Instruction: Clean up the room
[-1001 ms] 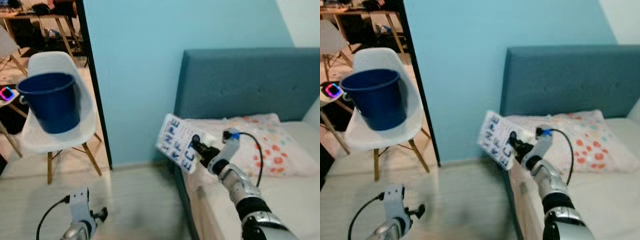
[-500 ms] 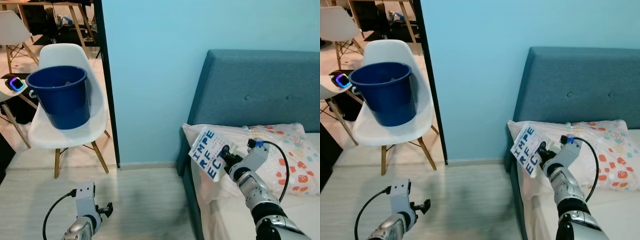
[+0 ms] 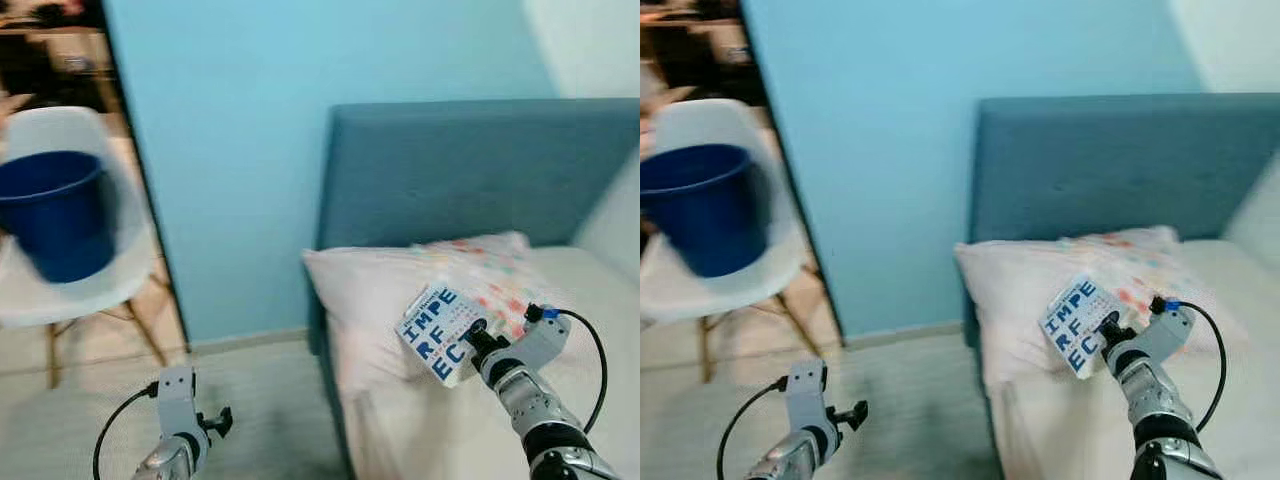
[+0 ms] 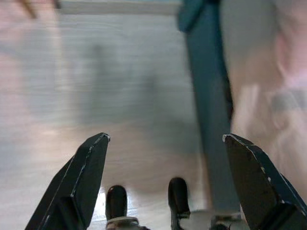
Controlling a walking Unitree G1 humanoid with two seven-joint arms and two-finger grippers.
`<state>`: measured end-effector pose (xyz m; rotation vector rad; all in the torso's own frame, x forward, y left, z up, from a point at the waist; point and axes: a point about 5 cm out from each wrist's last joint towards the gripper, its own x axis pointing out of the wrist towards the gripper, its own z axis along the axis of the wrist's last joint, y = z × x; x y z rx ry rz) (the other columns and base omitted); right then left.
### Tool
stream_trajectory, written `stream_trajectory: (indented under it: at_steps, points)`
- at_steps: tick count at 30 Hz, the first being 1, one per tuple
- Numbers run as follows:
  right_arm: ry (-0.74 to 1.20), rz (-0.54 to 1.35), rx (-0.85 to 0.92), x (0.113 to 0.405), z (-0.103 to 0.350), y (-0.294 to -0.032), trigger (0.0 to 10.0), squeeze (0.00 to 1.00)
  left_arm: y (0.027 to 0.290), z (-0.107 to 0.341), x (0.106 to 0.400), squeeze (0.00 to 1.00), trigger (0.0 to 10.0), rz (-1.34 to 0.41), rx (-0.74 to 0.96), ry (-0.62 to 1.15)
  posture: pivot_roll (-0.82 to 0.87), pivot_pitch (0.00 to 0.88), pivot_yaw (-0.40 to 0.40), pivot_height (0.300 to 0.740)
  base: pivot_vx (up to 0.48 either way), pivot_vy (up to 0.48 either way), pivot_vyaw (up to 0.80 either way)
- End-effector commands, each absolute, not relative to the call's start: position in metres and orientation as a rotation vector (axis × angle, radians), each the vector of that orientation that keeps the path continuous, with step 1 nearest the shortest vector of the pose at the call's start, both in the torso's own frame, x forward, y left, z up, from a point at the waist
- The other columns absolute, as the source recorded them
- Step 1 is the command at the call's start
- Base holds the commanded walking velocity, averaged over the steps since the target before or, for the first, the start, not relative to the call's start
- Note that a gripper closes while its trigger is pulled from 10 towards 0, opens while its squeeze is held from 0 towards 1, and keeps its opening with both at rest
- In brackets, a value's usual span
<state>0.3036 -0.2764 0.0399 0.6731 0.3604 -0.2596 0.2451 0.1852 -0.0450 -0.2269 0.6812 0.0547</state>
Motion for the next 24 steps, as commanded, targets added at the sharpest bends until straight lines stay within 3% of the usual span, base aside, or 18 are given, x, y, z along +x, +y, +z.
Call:
stream_trajectory:
  at_steps: [1,7,12,16,19,24]
  points:
    - [0.367,-0.252,0.699,0.3,0.039,-0.279,10.0,0.0,0.187,-0.047,0.242,0.0,10.0,0.053,-0.223,0.696,0.02,0.0,-0.054,0.74,0.0,0.0,-0.78]
    - [0.442,-0.241,0.739,0.292,0.025,-0.271,10.0,0.0,0.185,-0.048,0.242,0.0,10.0,0.056,-0.23,0.697,0.01,0.0,-0.052,0.74,0.0,0.0,-0.71]
    - [0.453,-0.247,0.768,0.289,0.021,-0.268,10.0,0.0,0.184,-0.048,0.242,0.0,10.0,0.055,-0.234,0.694,0.01,0.0,-0.049,0.74,0.0,0.0,0.0]
    - [0.425,-0.078,0.798,0.3,0.03,-0.248,10.0,0.0,0.189,-0.048,0.241,0.0,10.0,0.066,-0.21,0.698,0.01,0.0,-0.047,0.74,0.0,0.0,0.0]
    - [0.508,0.078,0.728,0.304,0.031,-0.226,10.0,0.0,0.193,-0.048,0.239,0.0,10.0,0.08,-0.202,0.703,0.01,0.0,-0.049,0.73,0.0,0.0,0.0]
    - [0.558,0.038,0.723,0.303,0.025,-0.223,10.0,0.0,0.193,-0.051,0.236,0.0,10.0,0.08,-0.193,0.714,0.02,0.0,-0.054,0.71,0.0,0.0,0.0]
